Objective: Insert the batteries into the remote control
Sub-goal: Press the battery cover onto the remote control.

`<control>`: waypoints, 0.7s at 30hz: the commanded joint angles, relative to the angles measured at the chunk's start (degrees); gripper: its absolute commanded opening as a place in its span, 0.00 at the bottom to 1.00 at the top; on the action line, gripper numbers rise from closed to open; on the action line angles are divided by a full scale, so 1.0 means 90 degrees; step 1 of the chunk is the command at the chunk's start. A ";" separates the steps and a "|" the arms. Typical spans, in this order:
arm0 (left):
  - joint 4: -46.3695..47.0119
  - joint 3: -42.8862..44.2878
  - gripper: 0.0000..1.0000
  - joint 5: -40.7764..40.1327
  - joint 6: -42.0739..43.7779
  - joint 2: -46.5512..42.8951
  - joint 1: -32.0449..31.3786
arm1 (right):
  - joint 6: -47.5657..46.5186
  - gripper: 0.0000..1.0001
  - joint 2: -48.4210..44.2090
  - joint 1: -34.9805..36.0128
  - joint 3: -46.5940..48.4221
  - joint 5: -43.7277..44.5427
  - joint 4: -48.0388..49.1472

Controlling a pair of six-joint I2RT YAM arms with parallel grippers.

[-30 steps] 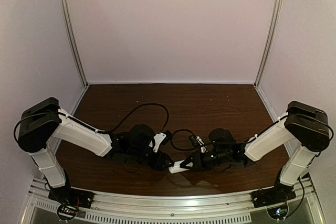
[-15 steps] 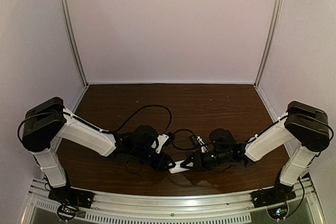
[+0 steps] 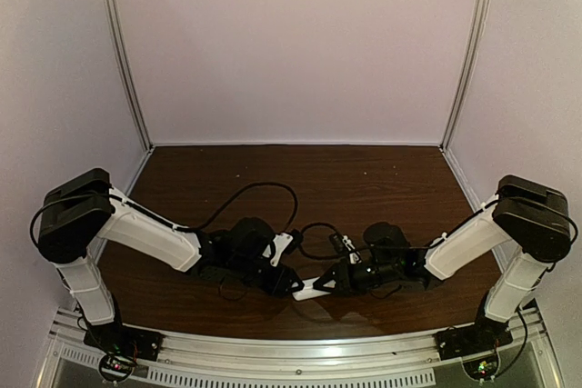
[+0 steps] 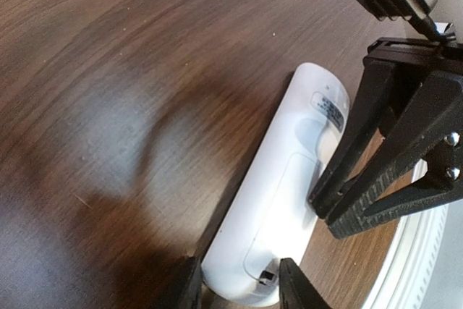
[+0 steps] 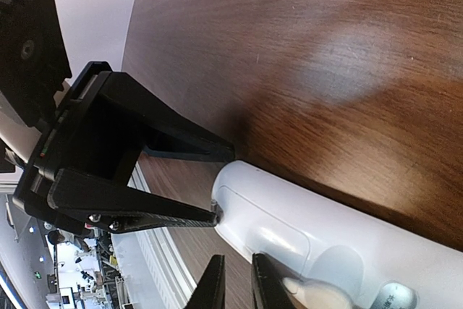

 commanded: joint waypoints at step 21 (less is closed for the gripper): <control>-0.0217 -0.0432 0.30 -0.0078 -0.0048 0.0018 -0.0014 | -0.0026 0.14 0.0193 -0.0120 -0.0173 0.0546 -0.0626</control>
